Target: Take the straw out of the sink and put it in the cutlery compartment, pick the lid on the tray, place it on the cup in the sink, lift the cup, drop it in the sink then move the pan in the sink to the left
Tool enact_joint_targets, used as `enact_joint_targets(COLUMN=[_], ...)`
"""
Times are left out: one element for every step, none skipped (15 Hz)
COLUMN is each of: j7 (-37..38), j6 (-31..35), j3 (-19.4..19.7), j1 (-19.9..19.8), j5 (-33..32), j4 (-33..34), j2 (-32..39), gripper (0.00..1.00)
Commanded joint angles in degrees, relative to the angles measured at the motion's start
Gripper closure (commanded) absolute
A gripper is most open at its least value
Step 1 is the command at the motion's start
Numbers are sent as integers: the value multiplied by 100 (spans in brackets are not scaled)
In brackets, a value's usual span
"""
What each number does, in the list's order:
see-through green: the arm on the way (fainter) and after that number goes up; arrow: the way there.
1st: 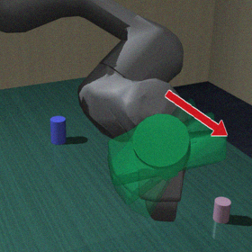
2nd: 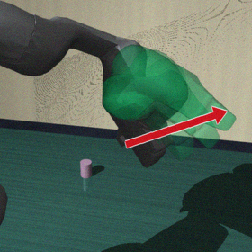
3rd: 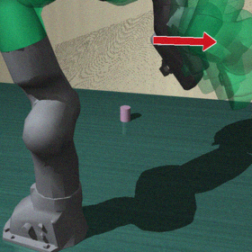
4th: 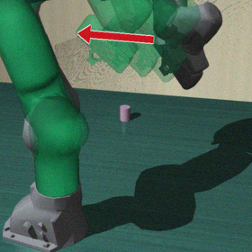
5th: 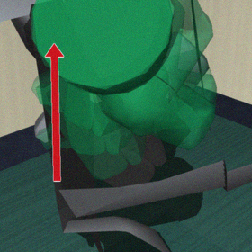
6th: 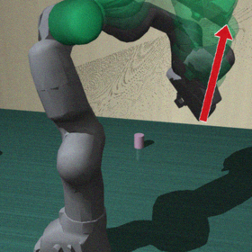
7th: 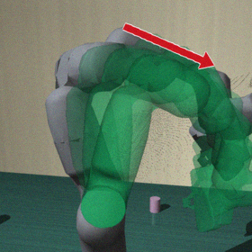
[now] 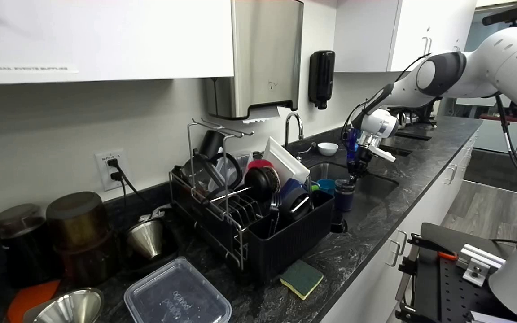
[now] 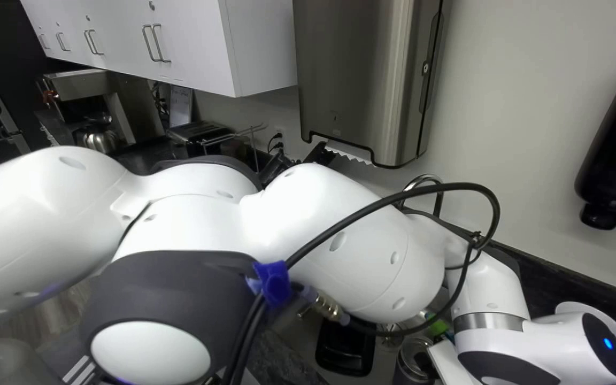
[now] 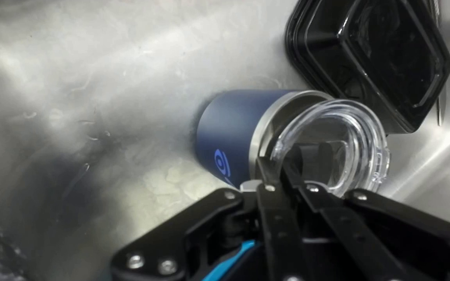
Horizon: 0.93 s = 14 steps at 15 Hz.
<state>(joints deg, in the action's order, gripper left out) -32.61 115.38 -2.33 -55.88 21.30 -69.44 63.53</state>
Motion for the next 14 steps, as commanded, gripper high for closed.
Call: enact_joint_targets(j7=[88,92,90,91,91,91,91,91,92,93,92,91,94,93], j6=[18,15,17,21,26,33,38,48,53,66,74,83,91,95], j3=[15,17,17,17,18,20,21,22,24,27,29,30,33,34], j1=[26,29,30,31,30,30,30,30,31,33,34,34,36,35], j5=[3,0,0,1,2,1,1,2,1,-2,-3,-3,-3,-4], j4=[167,167,164,161,161,156,153,147,144,138,131,126,123,121], j2=[136,142,145,146,147,144,143,141,139,139,136,135,135,135], gripper=[98,98,98,98,98,98,98,98,98,98,98,98,98,98])
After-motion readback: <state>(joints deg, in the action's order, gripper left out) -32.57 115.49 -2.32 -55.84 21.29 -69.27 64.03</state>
